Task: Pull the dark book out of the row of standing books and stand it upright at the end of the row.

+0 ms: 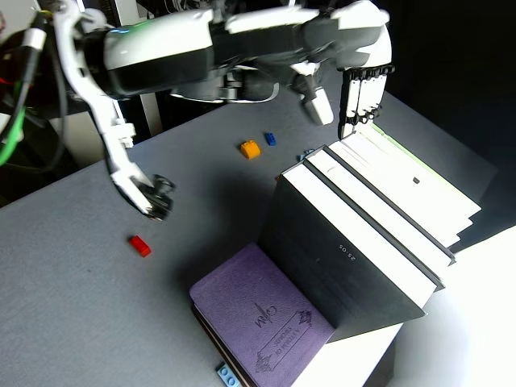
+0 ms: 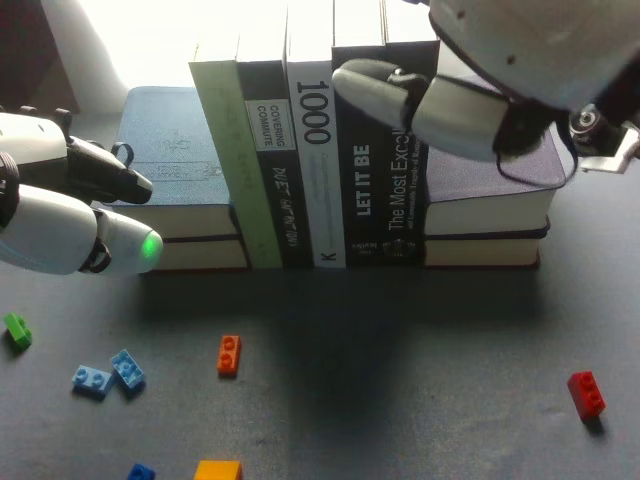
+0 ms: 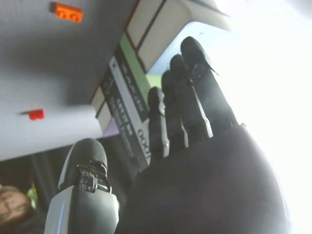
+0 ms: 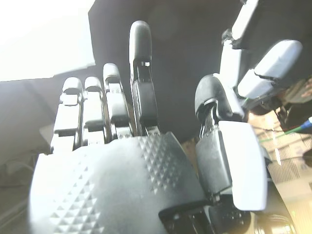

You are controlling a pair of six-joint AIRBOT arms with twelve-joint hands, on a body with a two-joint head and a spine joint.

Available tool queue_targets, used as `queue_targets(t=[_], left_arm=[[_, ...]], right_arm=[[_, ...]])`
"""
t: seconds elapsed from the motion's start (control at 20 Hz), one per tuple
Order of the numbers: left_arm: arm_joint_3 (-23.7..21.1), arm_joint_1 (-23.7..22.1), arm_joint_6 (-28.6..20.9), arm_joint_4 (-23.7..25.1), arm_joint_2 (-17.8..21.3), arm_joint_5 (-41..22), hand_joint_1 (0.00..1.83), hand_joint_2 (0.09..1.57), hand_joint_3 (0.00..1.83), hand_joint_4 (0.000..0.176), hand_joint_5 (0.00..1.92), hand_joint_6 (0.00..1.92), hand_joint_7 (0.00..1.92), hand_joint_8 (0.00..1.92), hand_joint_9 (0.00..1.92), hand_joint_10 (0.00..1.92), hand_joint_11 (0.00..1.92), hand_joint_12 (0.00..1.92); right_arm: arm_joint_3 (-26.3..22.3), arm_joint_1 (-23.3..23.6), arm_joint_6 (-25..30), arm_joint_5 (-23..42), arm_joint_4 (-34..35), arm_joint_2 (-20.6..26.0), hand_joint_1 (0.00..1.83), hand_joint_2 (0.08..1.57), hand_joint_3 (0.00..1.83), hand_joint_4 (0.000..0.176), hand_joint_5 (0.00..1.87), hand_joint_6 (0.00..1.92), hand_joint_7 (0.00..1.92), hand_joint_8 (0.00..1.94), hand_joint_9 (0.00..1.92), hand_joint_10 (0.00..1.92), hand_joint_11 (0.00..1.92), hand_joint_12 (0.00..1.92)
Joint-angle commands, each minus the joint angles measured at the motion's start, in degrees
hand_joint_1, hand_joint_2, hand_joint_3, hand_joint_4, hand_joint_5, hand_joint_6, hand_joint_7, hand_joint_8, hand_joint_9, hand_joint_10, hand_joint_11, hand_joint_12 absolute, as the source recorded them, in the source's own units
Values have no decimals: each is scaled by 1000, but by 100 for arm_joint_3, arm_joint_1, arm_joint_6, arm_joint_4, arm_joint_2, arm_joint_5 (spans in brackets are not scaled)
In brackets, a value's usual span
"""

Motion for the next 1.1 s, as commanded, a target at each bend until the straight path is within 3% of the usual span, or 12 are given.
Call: queue_targets(t=[0.0,0.15,0.3,0.4,0.5,0.75,1.0,1.05], left_arm=[[-24,-95,-16,109,14,-412,149,1275,0,31,318,2,348,1,414,0,491,10],[-24,-95,-16,111,8,-412,151,1280,0,41,340,13,372,11,432,10,511,16],[-24,-95,-16,112,7,-413,176,1286,2,27,320,2,369,5,424,4,509,12],[-23,-106,-16,113,5,-413,166,1287,1,41,324,6,373,5,411,2,503,8],[-20,-106,-16,115,5,-413,182,1288,1,26,316,1,366,2,430,7,516,12],[-2,-105,-15,119,6,-419,160,1276,0,55,320,4,377,4,426,4,517,7],[6,-93,-14,119,8,-418,137,1278,0,50,332,5,383,2,439,5,539,13],[8,-89,-14,119,8,-417,113,1297,6,37,309,1,357,0,417,1,519,4]], right_arm=[[22,111,-32,527,6,30,41,1278,0,0,673,549,204,15,0,0,0,0],[88,150,66,339,126,-76,29,1289,2,0,628,587,143,1,0,0,0,0],[99,199,157,131,125,-166,41,1296,4,0,652,600,169,10,0,0,0,0],[129,254,155,35,125,-247,1,1294,3,0,624,596,127,3,0,0,0,0],[134,290,121,18,130,-276,41,1291,1,0,660,612,166,16,0,0,0,0],[75,316,-321,-42,625,-272,14,1290,0,0,603,690,147,1,0,0,0,0],[-217,192,-662,-76,1056,-153,18,1294,0,0,582,691,149,0,0,0,0,0],[-288,163,-692,-78,1058,-127,57,1289,0,0,607,699,173,10,0,0,0,0]])
